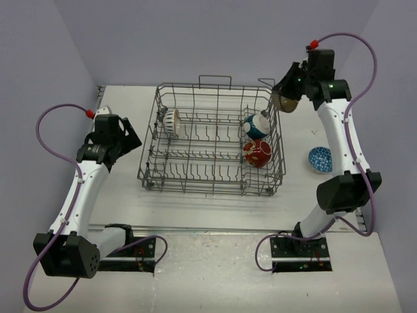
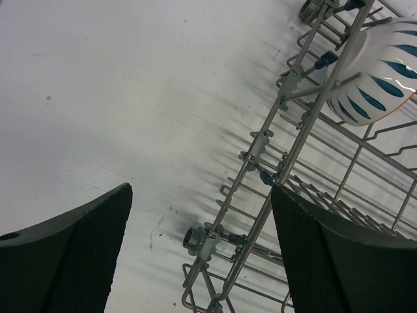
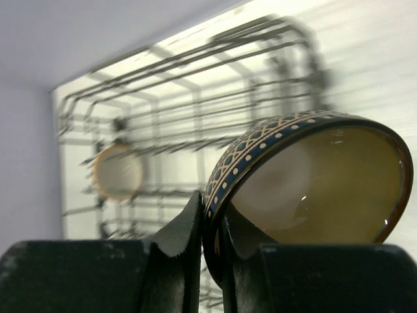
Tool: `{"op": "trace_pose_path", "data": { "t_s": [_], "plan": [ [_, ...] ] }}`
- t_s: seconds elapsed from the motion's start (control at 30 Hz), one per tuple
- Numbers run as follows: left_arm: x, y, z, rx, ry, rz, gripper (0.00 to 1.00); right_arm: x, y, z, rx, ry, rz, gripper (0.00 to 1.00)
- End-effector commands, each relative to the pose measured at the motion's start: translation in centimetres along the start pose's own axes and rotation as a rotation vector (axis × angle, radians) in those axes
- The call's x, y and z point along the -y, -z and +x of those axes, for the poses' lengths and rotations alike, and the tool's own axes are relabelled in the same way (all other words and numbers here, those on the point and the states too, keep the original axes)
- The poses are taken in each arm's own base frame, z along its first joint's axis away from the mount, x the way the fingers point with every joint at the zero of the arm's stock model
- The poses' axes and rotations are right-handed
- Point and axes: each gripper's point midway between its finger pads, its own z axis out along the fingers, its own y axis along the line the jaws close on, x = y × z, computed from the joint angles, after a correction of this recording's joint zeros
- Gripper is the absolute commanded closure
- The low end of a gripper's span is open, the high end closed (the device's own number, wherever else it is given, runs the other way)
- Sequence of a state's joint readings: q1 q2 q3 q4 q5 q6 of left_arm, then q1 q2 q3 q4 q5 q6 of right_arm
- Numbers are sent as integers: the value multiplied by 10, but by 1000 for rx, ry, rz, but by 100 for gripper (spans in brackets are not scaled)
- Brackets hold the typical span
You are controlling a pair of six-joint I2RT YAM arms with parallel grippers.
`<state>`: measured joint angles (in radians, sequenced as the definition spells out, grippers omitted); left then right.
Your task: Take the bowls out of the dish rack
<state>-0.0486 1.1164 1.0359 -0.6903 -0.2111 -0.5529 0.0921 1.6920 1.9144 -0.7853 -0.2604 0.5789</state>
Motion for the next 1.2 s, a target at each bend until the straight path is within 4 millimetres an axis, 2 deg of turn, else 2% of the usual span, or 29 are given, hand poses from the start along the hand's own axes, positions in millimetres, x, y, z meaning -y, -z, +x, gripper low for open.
{"op": "trace_pose_path", "data": {
  "t_s": [0.0, 0.03, 0.13, 0.2, 0.23, 0.37, 0.6, 0.7, 0.8, 0.93, 1.17],
  "plan": [
    [11, 5, -13, 35, -22, 46, 13, 66, 46, -43, 219, 67, 364, 100],
    [11, 4, -12, 30, -23, 47, 13, 82, 48, -41, 216, 60, 415, 100],
    [14, 3, -12, 25, -20, 58, 13, 112, 50, -36, 208, 57, 504, 100],
    [15, 2, -11, 21, -22, 60, 13, 122, 59, -39, 226, 28, 491, 100],
    [15, 2, -11, 22, -23, 60, 13, 134, 60, -39, 231, 14, 522, 100],
    [16, 1, -12, 18, -29, 62, 13, 169, 55, -29, 171, 17, 664, 100],
    [16, -2, -7, 3, -28, 64, 13, 228, 37, 18, 46, -28, 840, 100],
    [15, -3, -4, -2, -29, 65, 13, 254, 32, 45, -46, -36, 917, 100],
    [15, -4, -2, -8, -30, 65, 13, 274, 33, 62, -90, -45, 967, 100],
    [15, -5, -2, -9, -28, 68, 13, 291, 28, 75, -130, -57, 978, 100],
    [16, -6, -1, -13, -29, 71, 13, 311, 19, 81, -169, -84, 1001, 100]
  ]
}}
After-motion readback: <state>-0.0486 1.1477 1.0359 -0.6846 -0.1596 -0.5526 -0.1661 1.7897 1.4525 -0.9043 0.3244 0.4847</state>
